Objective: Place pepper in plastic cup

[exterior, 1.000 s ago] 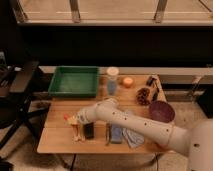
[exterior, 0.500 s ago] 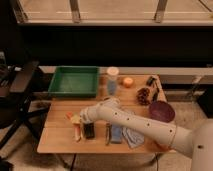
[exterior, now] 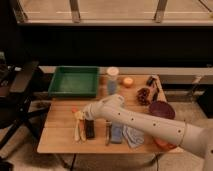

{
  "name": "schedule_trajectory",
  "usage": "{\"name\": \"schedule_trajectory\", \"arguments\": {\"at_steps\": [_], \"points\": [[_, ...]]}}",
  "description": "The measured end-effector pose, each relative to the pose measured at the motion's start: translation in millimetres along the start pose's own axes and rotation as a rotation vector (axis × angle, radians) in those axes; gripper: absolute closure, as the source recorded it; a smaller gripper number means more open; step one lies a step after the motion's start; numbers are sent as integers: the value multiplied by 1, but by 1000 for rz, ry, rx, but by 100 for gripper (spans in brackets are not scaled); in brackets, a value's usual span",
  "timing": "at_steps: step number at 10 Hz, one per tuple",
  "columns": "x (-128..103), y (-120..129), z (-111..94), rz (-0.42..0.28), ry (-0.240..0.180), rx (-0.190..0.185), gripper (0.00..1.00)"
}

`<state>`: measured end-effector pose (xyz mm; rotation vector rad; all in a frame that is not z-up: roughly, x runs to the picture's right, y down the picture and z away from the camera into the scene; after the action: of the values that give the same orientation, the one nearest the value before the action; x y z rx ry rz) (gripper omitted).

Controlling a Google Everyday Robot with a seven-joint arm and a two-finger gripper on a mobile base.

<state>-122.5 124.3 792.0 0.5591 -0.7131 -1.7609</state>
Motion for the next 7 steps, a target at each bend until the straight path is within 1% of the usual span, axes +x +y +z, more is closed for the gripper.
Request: {"name": "schedule_trajectory", "arguments": {"at_steps": [1, 2, 4, 5, 7], "points": [[4, 11, -16, 20, 6, -42, 98], [4, 19, -25, 40, 9, -63, 98], [-8, 52, -44, 121, 25, -113, 98], [-12, 64, -49, 153, 33, -123, 98], [-21, 83, -53, 206, 51, -130, 98]]}}
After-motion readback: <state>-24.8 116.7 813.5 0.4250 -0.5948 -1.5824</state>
